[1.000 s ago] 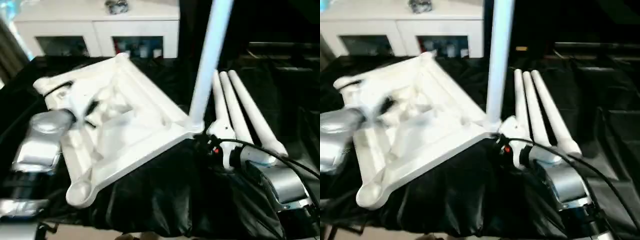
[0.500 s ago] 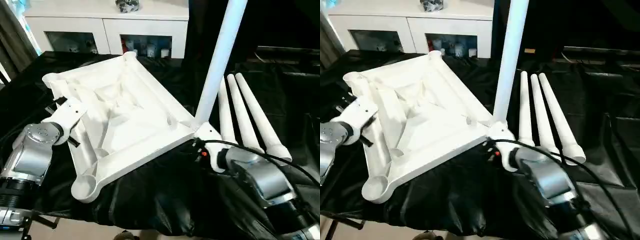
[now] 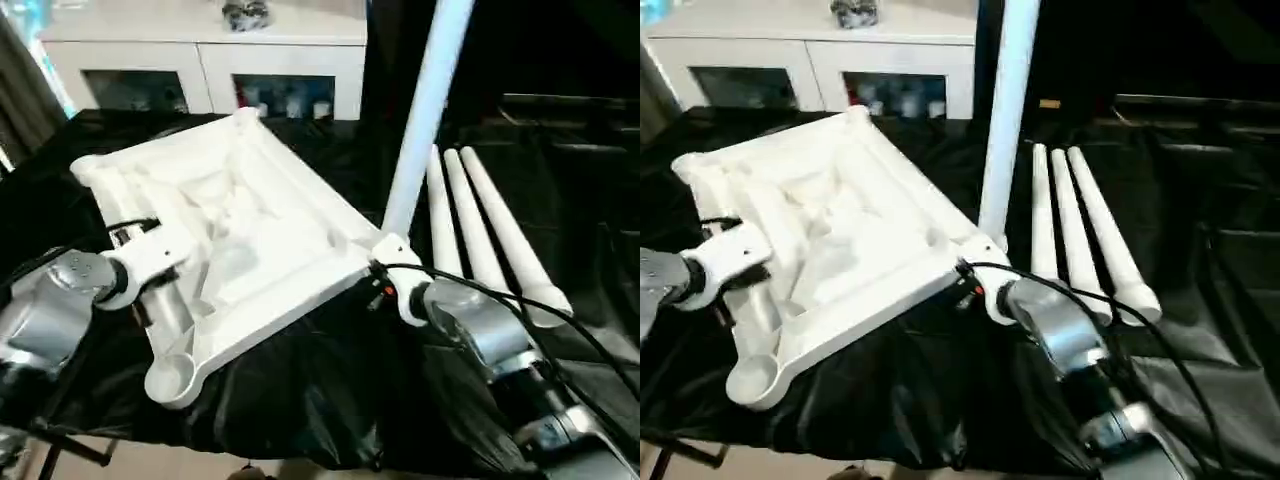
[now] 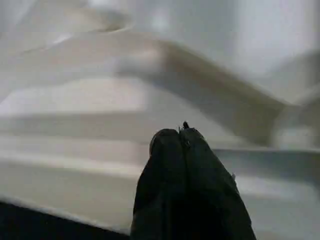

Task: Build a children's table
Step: Rotate table base

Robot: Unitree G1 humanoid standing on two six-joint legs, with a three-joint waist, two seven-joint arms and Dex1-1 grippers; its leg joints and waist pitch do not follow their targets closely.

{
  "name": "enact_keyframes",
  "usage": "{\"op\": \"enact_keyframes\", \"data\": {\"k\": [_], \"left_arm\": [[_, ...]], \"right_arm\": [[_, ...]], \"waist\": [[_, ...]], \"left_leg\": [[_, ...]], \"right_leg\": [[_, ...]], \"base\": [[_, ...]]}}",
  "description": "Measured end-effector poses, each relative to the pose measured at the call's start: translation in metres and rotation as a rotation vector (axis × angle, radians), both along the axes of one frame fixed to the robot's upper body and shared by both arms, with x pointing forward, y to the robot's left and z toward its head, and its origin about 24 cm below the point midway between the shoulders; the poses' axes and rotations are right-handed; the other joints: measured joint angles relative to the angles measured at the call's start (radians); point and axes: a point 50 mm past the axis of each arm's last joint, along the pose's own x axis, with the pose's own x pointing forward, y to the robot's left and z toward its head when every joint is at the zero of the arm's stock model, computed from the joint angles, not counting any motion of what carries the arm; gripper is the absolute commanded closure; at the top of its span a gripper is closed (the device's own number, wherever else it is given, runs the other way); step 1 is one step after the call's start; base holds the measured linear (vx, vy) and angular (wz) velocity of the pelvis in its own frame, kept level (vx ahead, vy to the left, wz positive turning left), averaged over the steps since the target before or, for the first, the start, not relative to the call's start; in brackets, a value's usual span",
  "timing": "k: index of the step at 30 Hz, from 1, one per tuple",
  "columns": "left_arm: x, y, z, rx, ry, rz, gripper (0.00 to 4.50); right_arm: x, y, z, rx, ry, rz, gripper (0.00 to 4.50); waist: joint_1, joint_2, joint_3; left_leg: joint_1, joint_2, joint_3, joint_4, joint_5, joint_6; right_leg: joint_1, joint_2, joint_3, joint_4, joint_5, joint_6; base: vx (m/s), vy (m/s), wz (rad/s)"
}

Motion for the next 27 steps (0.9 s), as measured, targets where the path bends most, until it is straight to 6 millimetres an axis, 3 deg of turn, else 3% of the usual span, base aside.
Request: {"op": "enact_keyframes", "data": {"k": [10, 18, 23, 27], "left_arm": [[-0.018, -0.034, -0.004, -0.152, 0.13, -0.201, 4.5], [-0.026, -0.078, -0.012, -0.311, 0.177, -0.321, 4.5], [-0.015, -0.098, -0.016, -0.349, 0.112, -0.323, 4.5], [-0.005, -0.104, -0.019, -0.331, 0.057, -0.301, 4.5]], "right_arm": [[0.016, 0.001, -0.002, -0.033, -0.043, -0.036, 4.48], [0.022, 0.004, 0.0, -0.033, -0.062, -0.04, 4.48], [0.024, 0.007, -0.001, -0.031, -0.076, -0.034, 4.48], [0.024, 0.011, 0.001, -0.018, -0.087, -0.023, 4.48]], "waist": [[-0.001, 0.001, -0.001], [-0.001, -0.001, 0.0], [0.0, -0.002, 0.0], [0.0, -0.002, 0.0]], "left_leg": [[0.001, 0.0, 0.001, 0.0, 0.0, -0.001], [0.0, 0.0, 0.001, 0.0, 0.0, -0.001], [0.0, 0.0, 0.001, 0.0, 0.001, -0.001], [0.0, 0.0, 0.001, 0.0, 0.001, -0.001]], "right_leg": [[0.0, 0.0, 0.001, 0.003, 0.0, -0.001], [-0.001, 0.0, 0.002, 0.002, 0.0, -0.001], [-0.001, 0.0, 0.002, 0.003, 0.0, -0.001], [-0.001, 0.0, 0.002, 0.005, 0.0, -0.001]], "base": [[0.0, 0.0, 0.0], [0.0, 0.0, 0.0], [0.0, 0.0, 0.0], [0.0, 0.0, 0.0]]}}
